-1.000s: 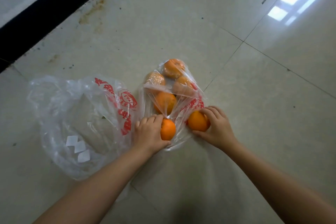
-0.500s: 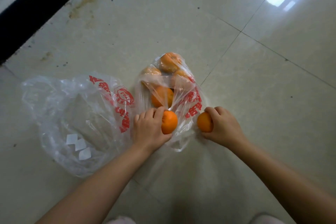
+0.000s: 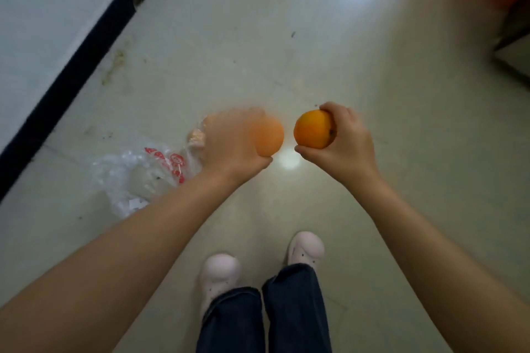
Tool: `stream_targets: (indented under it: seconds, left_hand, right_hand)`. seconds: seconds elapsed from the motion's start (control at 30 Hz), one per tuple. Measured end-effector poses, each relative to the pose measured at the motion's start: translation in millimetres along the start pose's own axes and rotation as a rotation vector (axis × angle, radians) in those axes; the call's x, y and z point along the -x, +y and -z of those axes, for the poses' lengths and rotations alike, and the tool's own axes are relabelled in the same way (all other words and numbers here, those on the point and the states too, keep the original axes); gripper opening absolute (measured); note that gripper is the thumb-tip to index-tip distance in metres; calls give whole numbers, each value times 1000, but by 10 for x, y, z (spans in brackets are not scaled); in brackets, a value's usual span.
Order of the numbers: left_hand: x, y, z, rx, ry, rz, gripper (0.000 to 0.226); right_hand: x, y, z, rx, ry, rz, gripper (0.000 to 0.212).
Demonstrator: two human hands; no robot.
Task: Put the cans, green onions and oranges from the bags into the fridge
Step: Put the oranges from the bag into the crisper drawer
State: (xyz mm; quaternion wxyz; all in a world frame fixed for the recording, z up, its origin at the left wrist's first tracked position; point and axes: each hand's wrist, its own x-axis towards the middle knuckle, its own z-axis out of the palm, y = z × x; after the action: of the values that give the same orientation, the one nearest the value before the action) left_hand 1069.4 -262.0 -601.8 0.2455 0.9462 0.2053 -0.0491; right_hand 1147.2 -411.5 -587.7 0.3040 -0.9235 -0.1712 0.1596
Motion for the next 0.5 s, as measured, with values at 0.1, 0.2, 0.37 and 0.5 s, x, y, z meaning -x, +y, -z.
stream_targets:
  seconds: [0.1, 0.2, 0.37, 0.5]
  left_hand:
    - [-63, 758, 806, -21, -41, -77, 69]
    - [-54, 1725, 1595, -3, -17, -239, 70]
    - [33, 3460, 2562, 101, 103, -447, 75]
    - [140, 4845, 2908, 197, 183, -616, 74]
  right_hand:
    - [153, -334, 1010, 16, 91, -43, 71]
    - [381, -659, 2208, 16, 243, -85, 70]
    - [824, -850, 4113, 58, 535, -93, 68]
    - [1272, -642, 5534, 127, 679, -88, 68]
